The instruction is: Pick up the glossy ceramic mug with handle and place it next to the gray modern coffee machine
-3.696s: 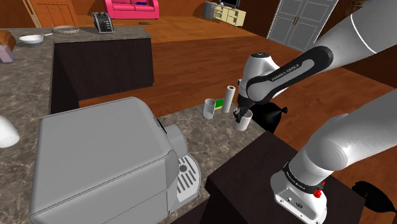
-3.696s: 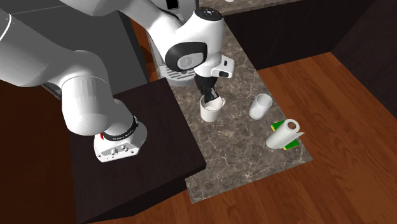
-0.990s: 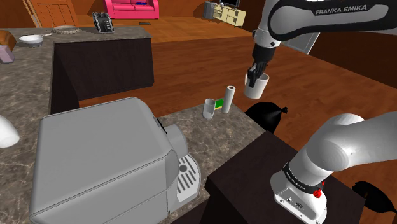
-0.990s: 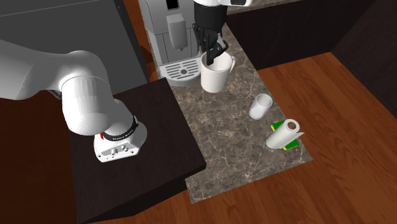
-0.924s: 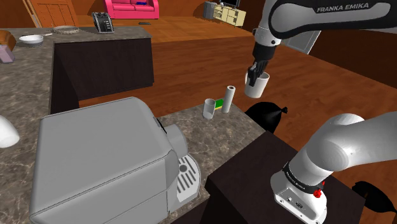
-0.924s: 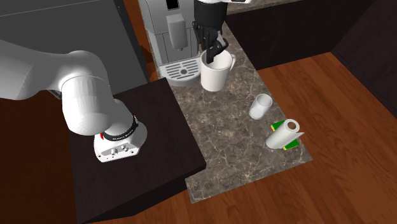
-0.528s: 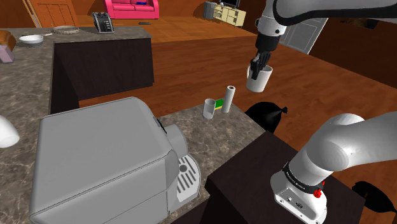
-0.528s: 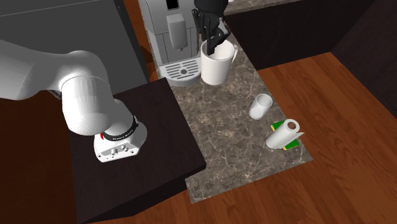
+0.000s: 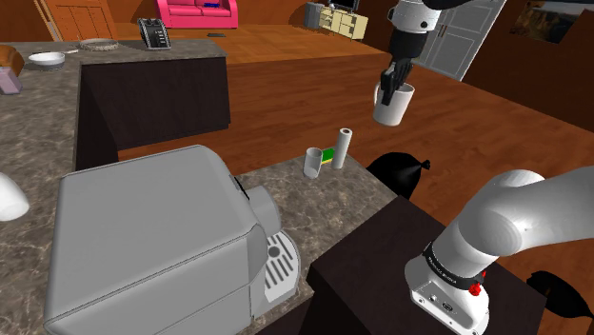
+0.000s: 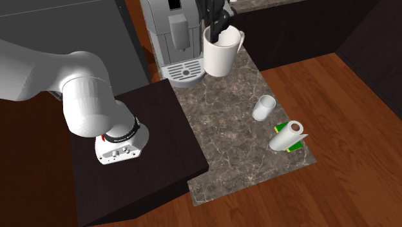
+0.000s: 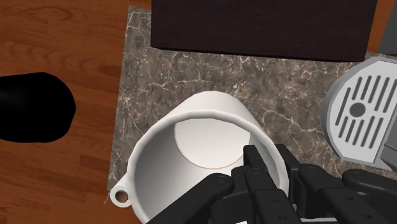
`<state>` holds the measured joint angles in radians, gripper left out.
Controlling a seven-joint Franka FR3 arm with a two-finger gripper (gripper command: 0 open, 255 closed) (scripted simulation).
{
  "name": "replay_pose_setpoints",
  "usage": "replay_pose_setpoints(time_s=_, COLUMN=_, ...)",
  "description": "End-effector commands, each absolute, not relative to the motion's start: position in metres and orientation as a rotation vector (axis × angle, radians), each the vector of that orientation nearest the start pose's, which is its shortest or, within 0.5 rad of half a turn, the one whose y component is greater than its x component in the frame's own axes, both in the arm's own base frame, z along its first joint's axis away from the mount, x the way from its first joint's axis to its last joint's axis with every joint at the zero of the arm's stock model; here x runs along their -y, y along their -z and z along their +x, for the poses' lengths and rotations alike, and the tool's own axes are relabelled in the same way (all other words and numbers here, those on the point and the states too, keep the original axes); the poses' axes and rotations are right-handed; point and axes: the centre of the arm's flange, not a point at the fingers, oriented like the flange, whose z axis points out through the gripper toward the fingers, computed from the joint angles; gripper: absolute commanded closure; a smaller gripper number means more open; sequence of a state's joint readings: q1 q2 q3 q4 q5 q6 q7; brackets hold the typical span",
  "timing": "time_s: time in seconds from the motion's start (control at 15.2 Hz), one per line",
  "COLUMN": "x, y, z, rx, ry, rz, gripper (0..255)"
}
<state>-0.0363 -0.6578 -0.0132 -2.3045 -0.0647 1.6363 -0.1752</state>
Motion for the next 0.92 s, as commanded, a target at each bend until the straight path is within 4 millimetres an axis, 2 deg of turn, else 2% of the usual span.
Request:
replay_pose_setpoints(time_s=0.0, x=0.025, y=-0.590, z=0.347, rx=0.213, ry=-0.027, rz=-3.189, gripper=255)
replay_pose_setpoints(time_s=0.59, x=0.025, y=-0.634, z=0.347, rx=0.213, ry=-0.027, rz=-3.189, gripper=255)
replay_pose_setpoints(time_s=0.86, x=-0.021, y=-0.634, z=0.373, rx=0.213, ry=-0.027, rz=-3.189, gripper=255)
